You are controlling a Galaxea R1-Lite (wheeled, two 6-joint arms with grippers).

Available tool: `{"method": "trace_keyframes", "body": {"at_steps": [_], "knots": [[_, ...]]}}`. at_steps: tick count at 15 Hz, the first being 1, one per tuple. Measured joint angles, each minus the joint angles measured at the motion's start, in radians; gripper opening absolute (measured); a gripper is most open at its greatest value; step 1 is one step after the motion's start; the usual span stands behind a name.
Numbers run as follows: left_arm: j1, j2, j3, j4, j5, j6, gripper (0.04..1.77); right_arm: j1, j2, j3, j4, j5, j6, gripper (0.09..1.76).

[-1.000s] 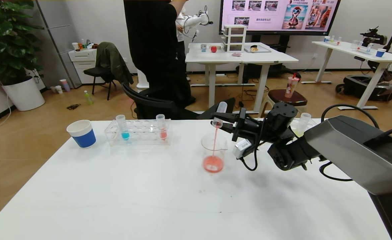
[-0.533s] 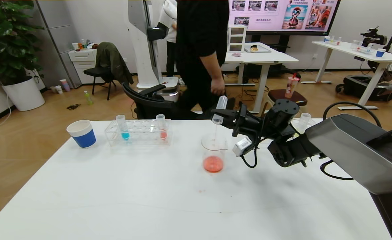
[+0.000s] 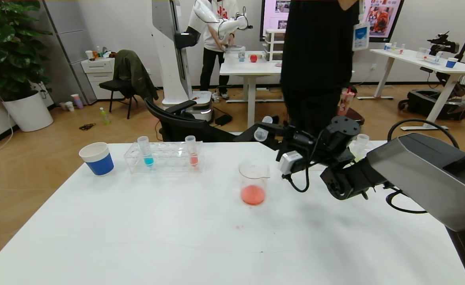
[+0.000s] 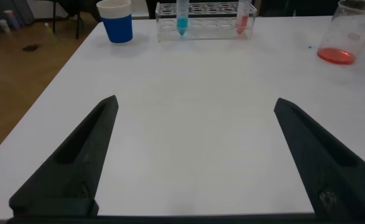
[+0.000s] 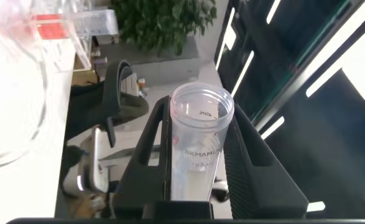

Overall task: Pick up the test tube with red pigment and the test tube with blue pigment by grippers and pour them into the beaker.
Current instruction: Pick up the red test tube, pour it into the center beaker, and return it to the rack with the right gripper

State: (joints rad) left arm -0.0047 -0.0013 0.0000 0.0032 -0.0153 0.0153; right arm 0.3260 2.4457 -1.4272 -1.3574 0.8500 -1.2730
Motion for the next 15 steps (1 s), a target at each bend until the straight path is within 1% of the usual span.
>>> {"method": "trace_keyframes", "body": {"at_steps": [3, 4, 6, 9, 10, 11, 12, 15], "knots": [[0.000, 0.000, 0.000, 0.000, 0.000, 0.001, 1.75, 0.000, -0.028, 0.020, -0.111, -0.109, 0.330, 0.50], [0.000, 0.000, 0.000, 0.000, 0.000, 0.000, 1.75, 0.006, -0.035, 0.031, -0.157, -0.179, 0.437, 0.50], [0.000, 0.000, 0.000, 0.000, 0.000, 0.000, 1.75, 0.020, -0.060, 0.099, -0.194, -0.372, 0.627, 0.50], [0.000, 0.000, 0.000, 0.000, 0.000, 0.000, 1.75, 0.046, -0.135, 0.218, -0.201, -0.661, 0.907, 0.50], [0.000, 0.000, 0.000, 0.000, 0.000, 0.000, 1.75, 0.056, -0.167, 0.253, -0.189, -0.752, 0.980, 0.50], [0.000, 0.000, 0.000, 0.000, 0.000, 0.000, 1.75, 0.066, -0.202, 0.288, -0.144, -0.821, 1.034, 0.50], [0.000, 0.000, 0.000, 0.000, 0.000, 0.000, 1.75, 0.072, -0.244, 0.323, -0.075, -0.869, 1.081, 0.50], [0.000, 0.000, 0.000, 0.000, 0.000, 0.000, 1.75, 0.067, -0.381, 0.390, 0.147, -0.916, 1.219, 0.50]]}}
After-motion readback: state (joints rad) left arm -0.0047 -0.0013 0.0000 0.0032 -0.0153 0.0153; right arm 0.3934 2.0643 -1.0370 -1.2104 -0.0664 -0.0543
